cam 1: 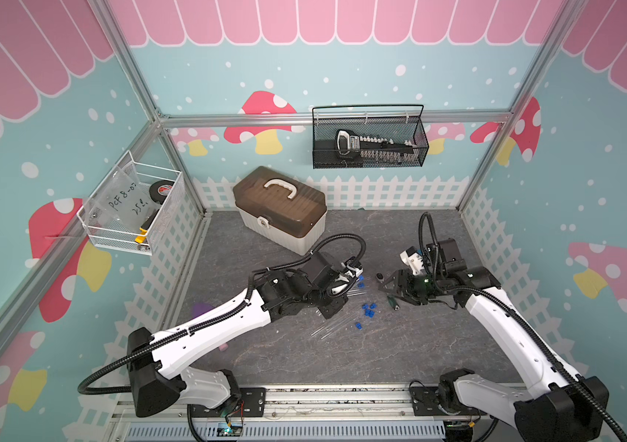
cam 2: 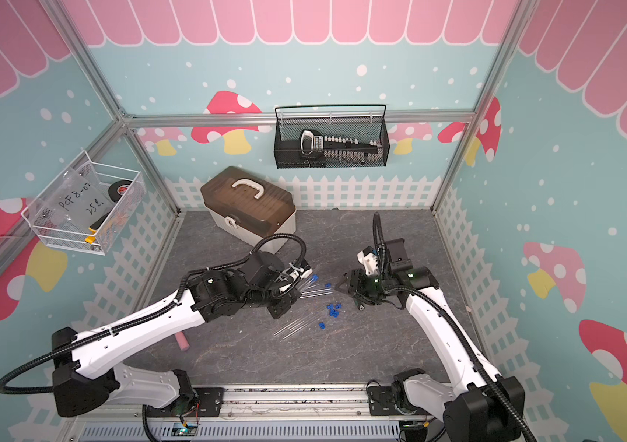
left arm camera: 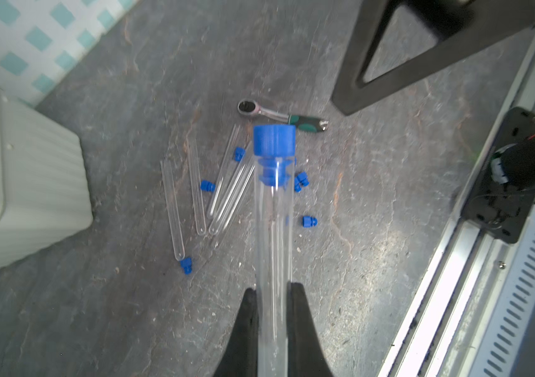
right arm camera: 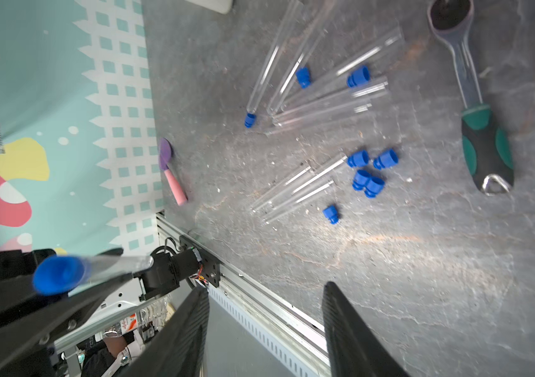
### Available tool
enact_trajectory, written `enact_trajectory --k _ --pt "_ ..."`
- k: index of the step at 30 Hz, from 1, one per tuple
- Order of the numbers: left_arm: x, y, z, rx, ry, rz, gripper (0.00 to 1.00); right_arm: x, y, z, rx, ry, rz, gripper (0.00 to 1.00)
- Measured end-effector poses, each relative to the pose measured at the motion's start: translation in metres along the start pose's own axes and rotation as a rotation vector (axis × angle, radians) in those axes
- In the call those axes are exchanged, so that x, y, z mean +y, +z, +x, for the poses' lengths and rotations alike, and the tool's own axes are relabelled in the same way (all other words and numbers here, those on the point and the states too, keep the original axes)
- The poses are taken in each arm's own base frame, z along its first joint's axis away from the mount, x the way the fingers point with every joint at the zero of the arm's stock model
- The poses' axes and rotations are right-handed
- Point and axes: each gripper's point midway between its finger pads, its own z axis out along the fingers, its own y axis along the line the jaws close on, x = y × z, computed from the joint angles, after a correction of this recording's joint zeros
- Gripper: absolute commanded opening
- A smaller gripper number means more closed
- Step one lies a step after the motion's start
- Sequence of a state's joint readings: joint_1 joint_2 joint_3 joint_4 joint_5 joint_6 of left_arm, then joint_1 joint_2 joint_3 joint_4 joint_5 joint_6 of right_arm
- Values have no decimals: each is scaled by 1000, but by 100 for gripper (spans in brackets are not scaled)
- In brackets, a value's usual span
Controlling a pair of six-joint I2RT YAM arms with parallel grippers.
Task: Remove stoppers from test tubes
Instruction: Pick up the test tube at the center of the board.
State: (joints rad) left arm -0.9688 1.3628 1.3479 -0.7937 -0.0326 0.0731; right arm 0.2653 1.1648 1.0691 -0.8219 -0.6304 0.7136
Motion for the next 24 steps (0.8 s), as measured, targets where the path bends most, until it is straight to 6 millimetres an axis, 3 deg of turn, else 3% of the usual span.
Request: enact_trajectory --k 3,12,16,21,24 --pt "-3 -7 -9 -27 12 21 0 17 0 -8 11 -22 -18 57" --pt "-13 -29 -7 -61 16 79 0 58 7 -18 69 -78 -46 57" --pt "-16 -41 4 -81 63 91 0 72 6 -23 84 -99 -67 57" --pt "-14 -36 19 -67 151 74 0 90 17 -2 168 -140 -109 57" --pt "-9 -23 46 -27 206 40 0 100 20 15 199 -158 -139 58"
